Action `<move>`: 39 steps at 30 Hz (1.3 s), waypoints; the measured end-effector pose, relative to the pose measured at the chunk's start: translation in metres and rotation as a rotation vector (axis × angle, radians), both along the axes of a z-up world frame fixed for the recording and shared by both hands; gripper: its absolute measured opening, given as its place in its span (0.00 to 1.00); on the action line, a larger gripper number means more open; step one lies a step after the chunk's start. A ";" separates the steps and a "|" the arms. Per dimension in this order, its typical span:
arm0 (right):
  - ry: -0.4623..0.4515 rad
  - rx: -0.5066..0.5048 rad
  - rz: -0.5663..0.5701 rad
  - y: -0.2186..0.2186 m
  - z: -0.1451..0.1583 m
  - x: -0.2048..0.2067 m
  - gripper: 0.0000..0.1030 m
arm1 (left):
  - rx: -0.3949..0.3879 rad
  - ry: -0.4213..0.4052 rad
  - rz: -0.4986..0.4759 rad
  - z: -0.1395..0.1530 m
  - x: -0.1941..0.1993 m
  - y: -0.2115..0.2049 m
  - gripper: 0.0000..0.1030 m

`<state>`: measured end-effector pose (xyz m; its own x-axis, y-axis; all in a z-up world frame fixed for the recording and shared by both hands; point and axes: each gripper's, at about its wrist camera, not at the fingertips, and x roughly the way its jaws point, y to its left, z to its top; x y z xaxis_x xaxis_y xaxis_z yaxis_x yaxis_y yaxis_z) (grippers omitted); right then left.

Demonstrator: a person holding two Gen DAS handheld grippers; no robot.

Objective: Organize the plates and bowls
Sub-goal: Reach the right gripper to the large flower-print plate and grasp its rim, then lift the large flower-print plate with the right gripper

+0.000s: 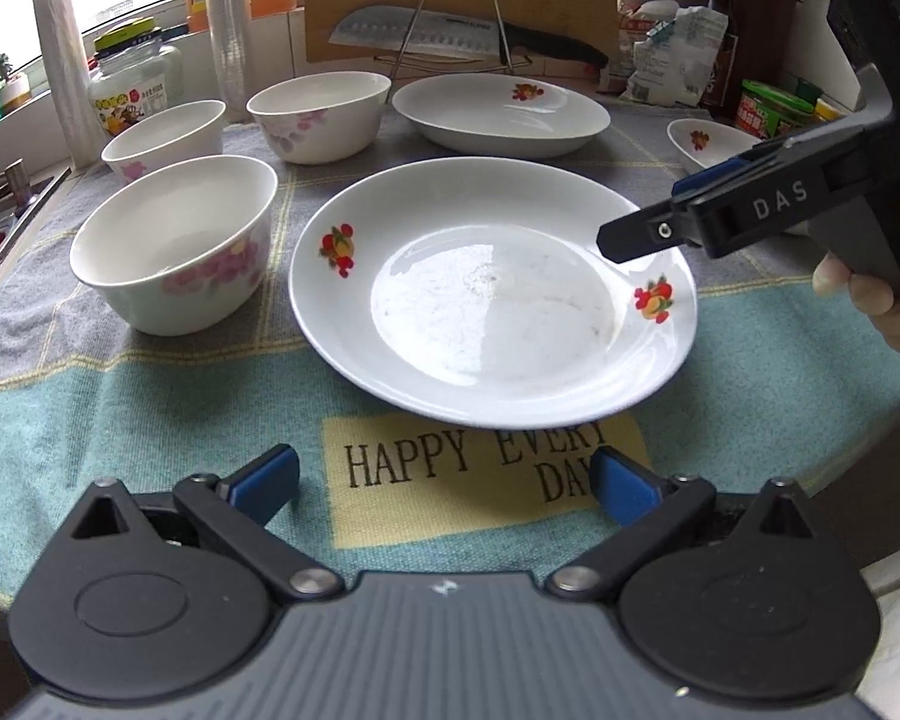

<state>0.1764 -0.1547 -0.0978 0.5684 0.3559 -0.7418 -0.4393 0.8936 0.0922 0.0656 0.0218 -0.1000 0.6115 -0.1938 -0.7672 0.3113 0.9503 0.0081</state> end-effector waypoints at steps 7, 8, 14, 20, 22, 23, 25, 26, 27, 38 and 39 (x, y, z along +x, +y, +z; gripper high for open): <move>0.072 0.005 0.080 0.010 -0.012 0.005 1.00 | -0.003 -0.003 -0.038 -0.003 0.003 -0.001 0.99; 0.078 0.000 0.083 0.012 -0.013 0.006 1.00 | -0.005 -0.008 -0.054 -0.003 0.005 0.000 0.99; 0.097 -0.015 0.056 0.022 -0.015 0.015 1.00 | -0.011 -0.025 -0.125 -0.004 0.013 0.008 0.99; 0.112 -0.027 0.024 0.028 -0.015 0.023 1.00 | -0.013 -0.034 -0.189 -0.005 0.018 0.012 1.00; 0.124 -0.033 0.008 0.032 -0.015 0.026 1.00 | -0.015 -0.038 -0.204 -0.005 0.019 0.013 1.00; 0.129 -0.037 0.001 0.033 -0.015 0.028 1.00 | -0.016 -0.039 -0.208 -0.005 0.020 0.013 1.00; 0.144 -0.047 0.000 0.036 -0.014 0.032 1.00 | -0.017 -0.041 -0.219 -0.005 0.021 0.014 1.00; 0.150 -0.054 0.007 0.038 -0.014 0.034 1.00 | -0.019 -0.044 -0.224 -0.005 0.022 0.014 1.00; 0.158 -0.061 0.019 0.040 -0.013 0.036 1.00 | -0.021 -0.047 -0.230 -0.005 0.022 0.015 1.00; 0.244 -0.020 0.088 0.045 -0.008 0.057 1.00 | -0.035 -0.073 -0.324 -0.008 0.029 0.020 1.00; 0.247 -0.023 0.091 0.045 -0.008 0.058 1.00 | -0.036 -0.074 -0.331 -0.008 0.029 0.020 1.00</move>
<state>0.2339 -0.1096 -0.1061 0.3356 0.3788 -0.8625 -0.4849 0.8544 0.1866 0.0950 0.0421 -0.1077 0.5649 -0.4171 -0.7119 0.6026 0.7980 0.0106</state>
